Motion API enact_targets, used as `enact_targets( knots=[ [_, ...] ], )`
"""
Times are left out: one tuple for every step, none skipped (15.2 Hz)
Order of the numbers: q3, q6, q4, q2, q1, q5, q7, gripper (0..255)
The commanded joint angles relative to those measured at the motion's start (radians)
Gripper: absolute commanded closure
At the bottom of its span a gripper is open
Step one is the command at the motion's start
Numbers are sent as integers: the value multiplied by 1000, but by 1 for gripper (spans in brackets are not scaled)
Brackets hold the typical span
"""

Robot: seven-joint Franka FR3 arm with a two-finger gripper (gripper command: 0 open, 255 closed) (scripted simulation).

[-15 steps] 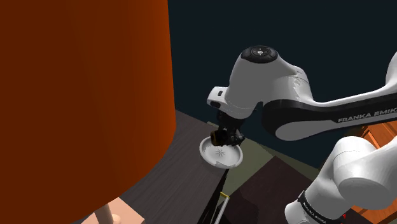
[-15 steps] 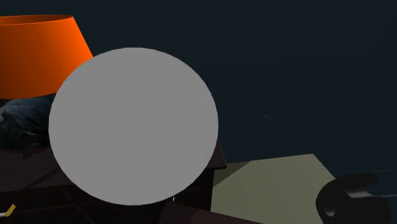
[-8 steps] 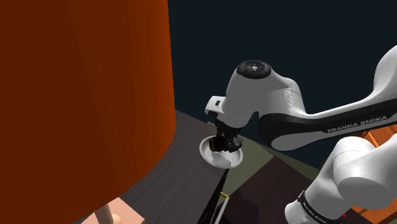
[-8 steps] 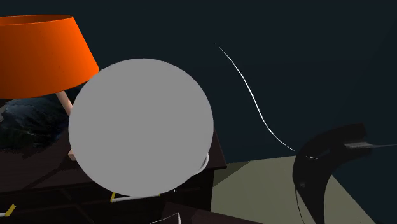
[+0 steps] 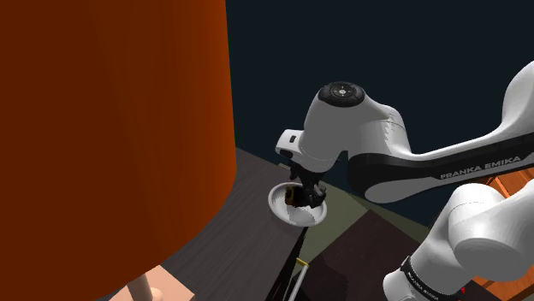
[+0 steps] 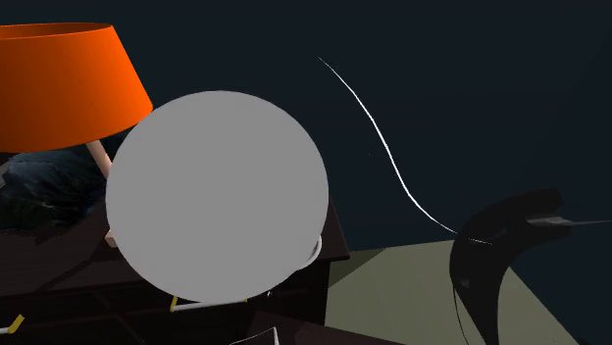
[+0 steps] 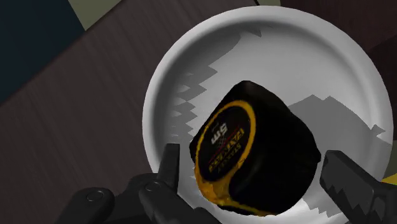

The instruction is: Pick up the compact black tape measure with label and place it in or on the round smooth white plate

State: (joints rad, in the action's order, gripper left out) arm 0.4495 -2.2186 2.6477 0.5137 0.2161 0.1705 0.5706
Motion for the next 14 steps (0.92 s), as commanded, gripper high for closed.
enact_targets(
  knots=[
    [0, 0, 0, 0, 0, 0, 0, 0],
    [0, 0, 0, 0, 0, 0, 0, 0],
    [0, 0, 0, 0, 0, 0, 0, 0],
    [0, 0, 0, 0, 0, 0, 0, 0],
    [-3, 39, -20, 19, 11, -12, 8, 0],
    [-4, 78, -40, 37, 20, -23, 15, 0],
    [-6, 115, -63, 53, 28, -32, 20, 0],
    [-6, 145, -81, 64, 34, -39, 24, 0],
    [-6, 145, -81, 64, 34, -39, 24, 0],
    [-6, 145, -81, 64, 34, -39, 24, 0],
    [-6, 145, -81, 64, 34, -39, 24, 0],
    [-6, 145, -81, 64, 34, -39, 24, 0],
    [-6, 145, -81, 64, 34, -39, 24, 0],
    [-6, 145, -81, 64, 34, -39, 24, 0]
  ],
)
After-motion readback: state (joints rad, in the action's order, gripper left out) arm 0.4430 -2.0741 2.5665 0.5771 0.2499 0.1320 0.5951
